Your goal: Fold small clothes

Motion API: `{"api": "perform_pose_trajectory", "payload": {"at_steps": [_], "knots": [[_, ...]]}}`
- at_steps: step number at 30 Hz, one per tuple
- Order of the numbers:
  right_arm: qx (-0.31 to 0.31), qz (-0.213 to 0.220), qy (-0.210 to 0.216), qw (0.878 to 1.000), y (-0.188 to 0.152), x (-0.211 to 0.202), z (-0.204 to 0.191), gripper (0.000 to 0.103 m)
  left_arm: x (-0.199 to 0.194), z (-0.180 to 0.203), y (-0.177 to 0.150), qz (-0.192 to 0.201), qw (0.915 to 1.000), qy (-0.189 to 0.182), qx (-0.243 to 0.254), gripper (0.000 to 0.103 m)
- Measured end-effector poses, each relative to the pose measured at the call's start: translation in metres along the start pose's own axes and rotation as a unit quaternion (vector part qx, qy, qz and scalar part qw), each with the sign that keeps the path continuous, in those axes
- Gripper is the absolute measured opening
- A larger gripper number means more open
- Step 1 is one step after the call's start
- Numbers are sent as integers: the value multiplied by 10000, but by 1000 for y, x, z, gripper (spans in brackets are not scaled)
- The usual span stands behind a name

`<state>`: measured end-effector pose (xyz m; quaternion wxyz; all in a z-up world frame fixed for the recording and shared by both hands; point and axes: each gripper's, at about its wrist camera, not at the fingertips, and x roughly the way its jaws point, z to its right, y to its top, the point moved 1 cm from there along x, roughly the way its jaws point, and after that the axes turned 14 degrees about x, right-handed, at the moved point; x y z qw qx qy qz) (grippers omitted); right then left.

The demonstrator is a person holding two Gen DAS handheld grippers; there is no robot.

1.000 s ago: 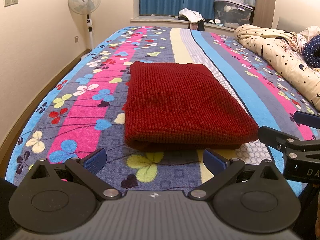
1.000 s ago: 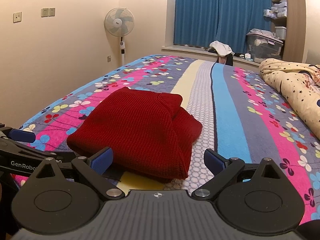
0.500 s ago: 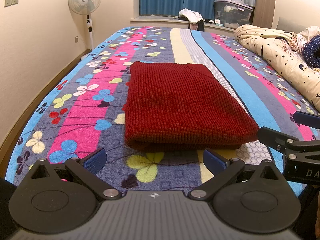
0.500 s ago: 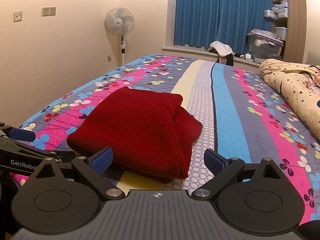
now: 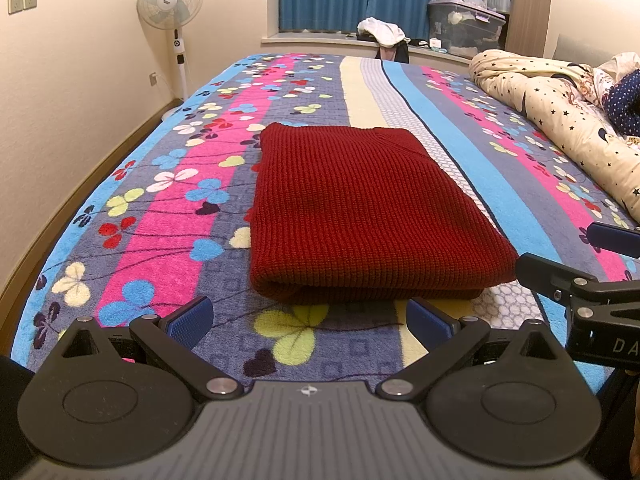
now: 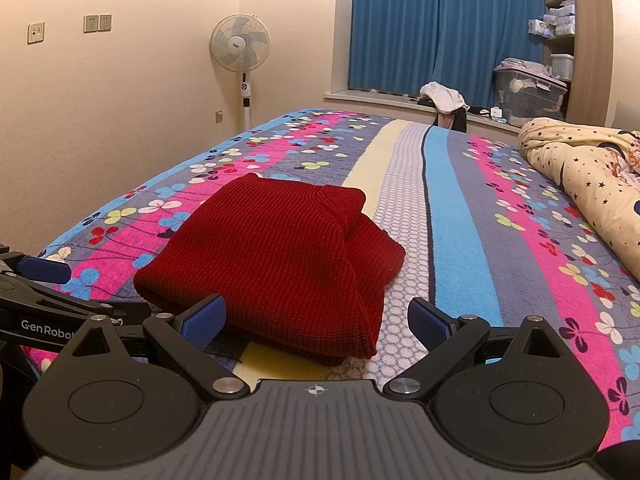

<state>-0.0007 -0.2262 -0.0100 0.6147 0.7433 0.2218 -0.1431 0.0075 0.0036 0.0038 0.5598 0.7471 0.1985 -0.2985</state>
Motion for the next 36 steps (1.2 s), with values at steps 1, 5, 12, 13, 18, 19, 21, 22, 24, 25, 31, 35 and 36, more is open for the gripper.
{"api": "perform_pose_trajectory", "payload": {"at_steps": [1,5,12,13,18,19,21,22,24,25,31,35,36], "knots": [[1,0,0,10000,0,0,0,97,0,0,0,-1,10000,0,-1,102],[-2,0,1,10000,0,0,0,97,0,0,0,2,10000,2,-3,102],[-2,-1,2,10000,0,0,0,97,0,0,0,1,10000,3,-3,103],[-4,-2,2,10000,0,0,0,97,0,0,0,0,10000,2,-6,103],[-3,0,3,10000,0,0,0,97,0,0,0,3,10000,-1,-1,103],[-5,-1,2,10000,0,0,0,97,0,0,0,7,10000,0,-5,103],[-9,-5,-2,10000,0,0,0,97,0,0,0,13,10000,-5,-24,103],[-14,-7,-2,10000,0,-1,0,97,0,-1,1,17,10000,-7,-25,102],[-26,-3,10,10000,0,-1,2,97,0,-1,0,13,10000,-11,-14,102],[-30,-1,19,10000,0,-2,3,97,0,-1,1,15,10000,-11,-11,103],[-48,-15,42,10000,0,-3,8,97,0,-1,2,18,10000,-8,11,103],[-58,-25,49,10000,-1,-3,9,97,0,-1,1,21,10000,-19,17,103],[-58,-28,50,10000,-1,-3,10,97,0,0,1,22,10000,-17,19,103]]}}
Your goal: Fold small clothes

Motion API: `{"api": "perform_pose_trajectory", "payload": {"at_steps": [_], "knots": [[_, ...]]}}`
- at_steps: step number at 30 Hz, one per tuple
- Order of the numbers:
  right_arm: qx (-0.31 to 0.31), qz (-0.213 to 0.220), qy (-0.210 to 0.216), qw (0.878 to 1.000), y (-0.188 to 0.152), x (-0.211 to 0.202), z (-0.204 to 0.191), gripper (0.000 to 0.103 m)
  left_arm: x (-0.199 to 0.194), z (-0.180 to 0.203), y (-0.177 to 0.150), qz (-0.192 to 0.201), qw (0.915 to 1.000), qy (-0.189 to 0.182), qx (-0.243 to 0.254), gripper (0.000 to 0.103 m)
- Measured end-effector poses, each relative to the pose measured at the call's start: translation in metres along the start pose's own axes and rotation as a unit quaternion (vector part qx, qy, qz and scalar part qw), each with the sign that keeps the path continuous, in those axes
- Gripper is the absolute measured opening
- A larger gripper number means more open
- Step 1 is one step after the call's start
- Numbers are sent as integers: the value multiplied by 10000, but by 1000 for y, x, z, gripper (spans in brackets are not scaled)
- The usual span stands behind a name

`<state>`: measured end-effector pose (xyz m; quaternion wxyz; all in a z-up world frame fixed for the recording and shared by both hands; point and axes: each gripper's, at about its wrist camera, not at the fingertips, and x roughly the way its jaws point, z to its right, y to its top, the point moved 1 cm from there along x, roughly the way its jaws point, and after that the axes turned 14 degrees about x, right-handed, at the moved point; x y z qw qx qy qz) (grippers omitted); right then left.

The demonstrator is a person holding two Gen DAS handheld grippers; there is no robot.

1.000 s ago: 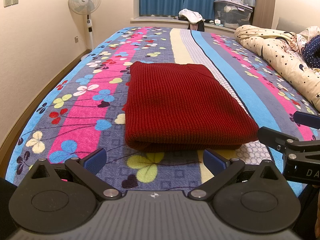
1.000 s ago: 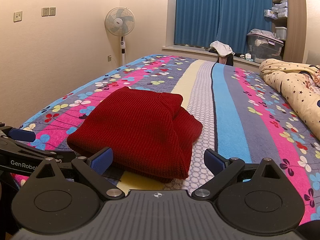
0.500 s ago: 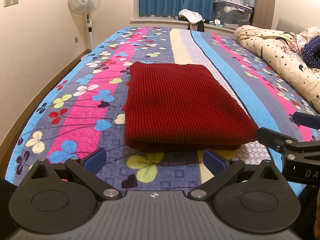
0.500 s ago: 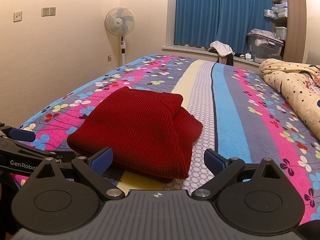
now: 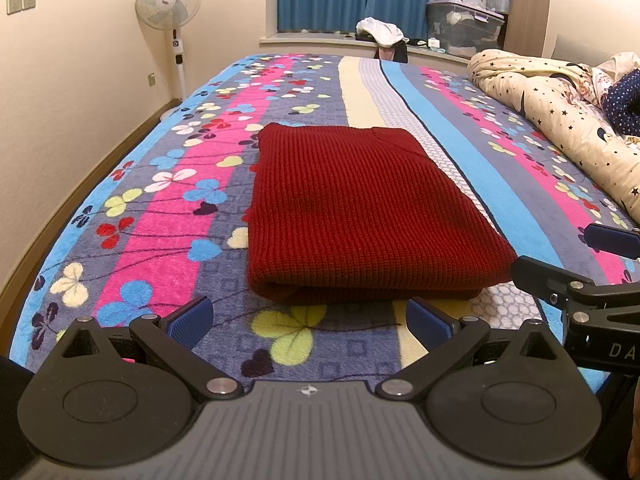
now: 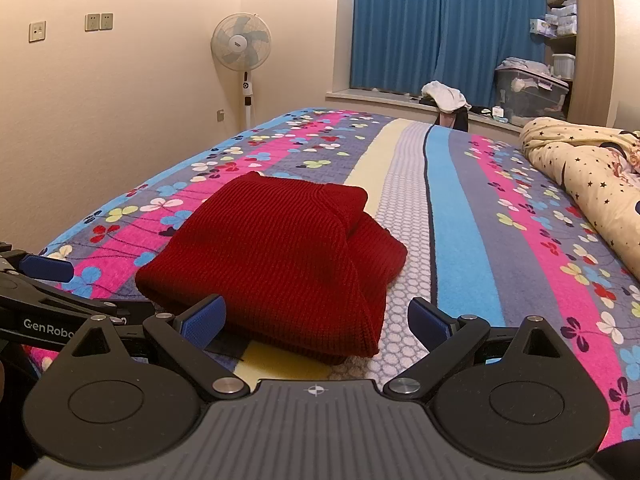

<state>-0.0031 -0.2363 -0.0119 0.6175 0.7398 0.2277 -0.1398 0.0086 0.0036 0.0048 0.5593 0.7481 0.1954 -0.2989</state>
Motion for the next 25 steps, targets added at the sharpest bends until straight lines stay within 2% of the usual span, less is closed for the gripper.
{"api": "perform_pose_trajectory", "payload": {"at_steps": [25], "knots": [[-22,-24,3,10000,-1,0,2,97,1,0,0,-6,10000,0,-7,103]]}}
